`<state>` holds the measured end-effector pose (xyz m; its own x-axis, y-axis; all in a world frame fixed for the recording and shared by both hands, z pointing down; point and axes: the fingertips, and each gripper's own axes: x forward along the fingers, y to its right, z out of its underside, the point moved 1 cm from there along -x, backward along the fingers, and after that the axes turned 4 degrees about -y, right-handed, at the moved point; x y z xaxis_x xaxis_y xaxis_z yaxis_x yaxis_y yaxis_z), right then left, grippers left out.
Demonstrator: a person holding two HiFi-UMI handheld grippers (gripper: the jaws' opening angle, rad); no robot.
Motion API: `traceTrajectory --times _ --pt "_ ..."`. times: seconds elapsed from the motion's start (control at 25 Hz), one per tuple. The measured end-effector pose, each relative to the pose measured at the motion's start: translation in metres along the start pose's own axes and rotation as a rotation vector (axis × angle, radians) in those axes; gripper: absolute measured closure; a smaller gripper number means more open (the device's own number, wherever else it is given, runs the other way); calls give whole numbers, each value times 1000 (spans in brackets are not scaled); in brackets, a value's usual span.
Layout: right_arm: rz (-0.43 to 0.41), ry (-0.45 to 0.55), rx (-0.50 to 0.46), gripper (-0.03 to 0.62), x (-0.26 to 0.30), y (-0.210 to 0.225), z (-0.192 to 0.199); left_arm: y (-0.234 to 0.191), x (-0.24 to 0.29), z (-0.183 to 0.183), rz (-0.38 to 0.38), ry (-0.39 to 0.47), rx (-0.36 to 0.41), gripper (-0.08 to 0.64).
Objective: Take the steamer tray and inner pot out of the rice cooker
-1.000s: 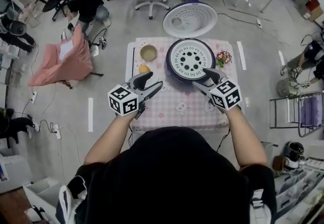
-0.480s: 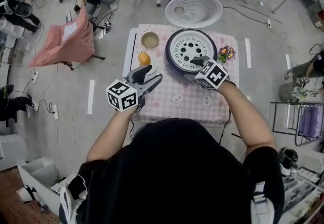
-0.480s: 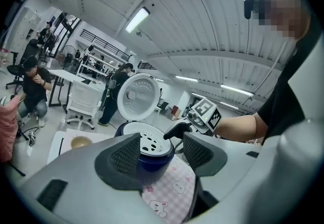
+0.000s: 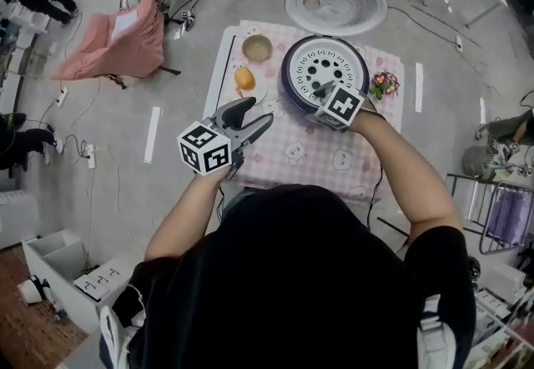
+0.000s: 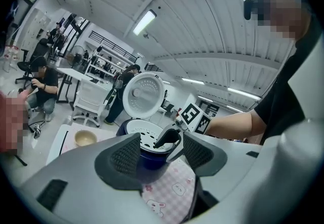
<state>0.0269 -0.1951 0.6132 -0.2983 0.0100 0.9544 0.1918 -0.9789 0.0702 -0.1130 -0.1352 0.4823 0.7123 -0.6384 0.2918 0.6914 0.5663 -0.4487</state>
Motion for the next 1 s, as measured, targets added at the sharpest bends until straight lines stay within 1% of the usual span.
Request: traceTrajectory --times 0.08,0.16,0.24,0.32,0.48,0.68,0.76,0.88,1.0 --pt "-32 -72 -5 310 9 -1 8 -1 0 1 -13 9 -9 288" --pt "-116 -127 2 310 16 -14 13 -2 -1 1 -23 19 -15 288" --pt "-198 -162 -2 310 20 -27 14 -2 -1 3 -28 22 -19 288" --pt "-236 -170 -27 310 22 -32 10 -2 -1 5 -32 23 -23 290" --pt "-266 -184 -73 344 23 -35 6 -3 -4 4 -44 36 -25 290" --pt "-285 -176 -86 391 14 -35 3 -4 -3 0 -46 36 -21 290" --pt "-284 -170 -88 400 8 -33 3 -3 -2 -1 -42 31 -17 290" --pt "-275 -166 -94 435 1 -32 4 -2 -2 -2 -35 26 -11 290" --pt "-265 -175 -96 435 1 -30 10 0 1 -3 -25 22 -6 290"
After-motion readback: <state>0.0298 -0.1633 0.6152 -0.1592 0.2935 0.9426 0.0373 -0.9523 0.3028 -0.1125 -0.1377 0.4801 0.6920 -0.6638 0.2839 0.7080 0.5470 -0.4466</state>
